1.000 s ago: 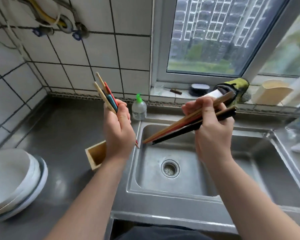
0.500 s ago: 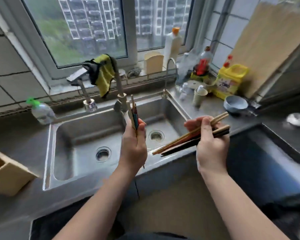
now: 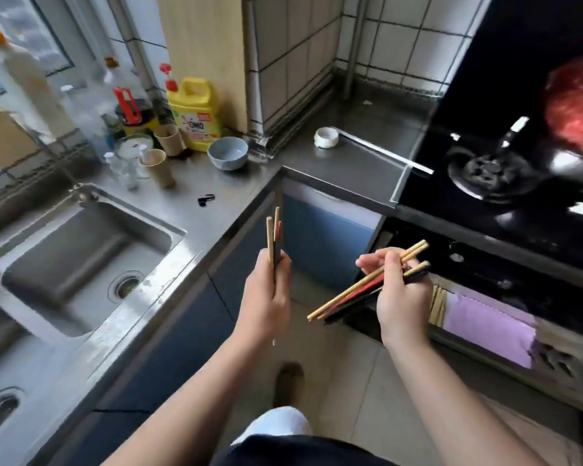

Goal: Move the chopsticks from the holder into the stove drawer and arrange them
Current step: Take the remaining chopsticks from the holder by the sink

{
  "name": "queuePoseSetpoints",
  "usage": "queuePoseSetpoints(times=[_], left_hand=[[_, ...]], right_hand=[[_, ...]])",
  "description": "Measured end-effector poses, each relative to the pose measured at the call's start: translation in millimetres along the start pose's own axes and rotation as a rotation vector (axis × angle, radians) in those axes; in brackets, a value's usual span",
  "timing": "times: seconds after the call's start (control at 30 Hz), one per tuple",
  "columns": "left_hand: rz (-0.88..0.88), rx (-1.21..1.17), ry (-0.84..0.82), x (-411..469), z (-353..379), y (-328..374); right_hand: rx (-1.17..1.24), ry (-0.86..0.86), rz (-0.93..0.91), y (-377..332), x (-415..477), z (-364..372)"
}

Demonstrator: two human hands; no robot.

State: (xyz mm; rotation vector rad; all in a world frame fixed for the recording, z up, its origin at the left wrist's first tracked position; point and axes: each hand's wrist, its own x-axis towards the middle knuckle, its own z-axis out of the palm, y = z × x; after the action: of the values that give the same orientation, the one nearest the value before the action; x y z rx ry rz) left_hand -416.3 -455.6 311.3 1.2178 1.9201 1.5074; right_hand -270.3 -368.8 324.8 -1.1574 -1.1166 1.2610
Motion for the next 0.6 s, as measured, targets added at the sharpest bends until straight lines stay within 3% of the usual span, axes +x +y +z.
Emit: queuePoseSetpoints(times=[0.2,0.6], left_hand=[[0.066,-0.033,-0.212,34.1,118.9,14.8],[0.082,-0.036,-0.574,109.9,347.1,36.4]], right_hand=[[-0.101,0.289,0.017,1.8,53.3,-98.6],[-0.255,0.635,0.19,29.7,208.2,-245.9]])
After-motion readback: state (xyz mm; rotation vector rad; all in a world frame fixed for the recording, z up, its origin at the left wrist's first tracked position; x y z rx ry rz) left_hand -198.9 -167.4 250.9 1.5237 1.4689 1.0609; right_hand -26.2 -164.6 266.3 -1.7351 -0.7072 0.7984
